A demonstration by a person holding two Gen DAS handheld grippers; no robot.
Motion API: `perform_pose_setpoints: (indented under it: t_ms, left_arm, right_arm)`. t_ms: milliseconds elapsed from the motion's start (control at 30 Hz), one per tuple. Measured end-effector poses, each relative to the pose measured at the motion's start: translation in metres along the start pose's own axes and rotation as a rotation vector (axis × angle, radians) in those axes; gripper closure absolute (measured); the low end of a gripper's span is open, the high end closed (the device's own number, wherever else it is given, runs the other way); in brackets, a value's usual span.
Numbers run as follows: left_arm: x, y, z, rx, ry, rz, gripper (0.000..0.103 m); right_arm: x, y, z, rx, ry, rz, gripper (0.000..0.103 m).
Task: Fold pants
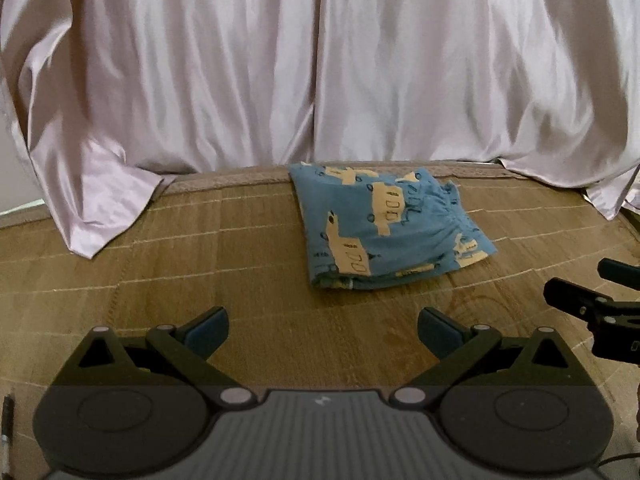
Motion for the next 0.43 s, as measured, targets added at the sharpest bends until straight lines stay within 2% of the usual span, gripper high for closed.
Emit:
perform_pose_setpoints:
  t_ms: [433]
  left_arm:
    - [0.0013,0.0017,0.0048,-0.004,-0.037,0.017,0.0]
  right_arm:
    - [0.0022,0.0041,0.0024,-0.017,0.007,0.021,0.001]
Point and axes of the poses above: each gripper's, at about its wrist camera, not at the fingertips, and x roughly the way its jaws point, z to its left, y to its underside, the point moved 2 cm from there along x, roughly the way its jaws point, and after that the axes turned 13 degrees about y, right-handed, at the moved point
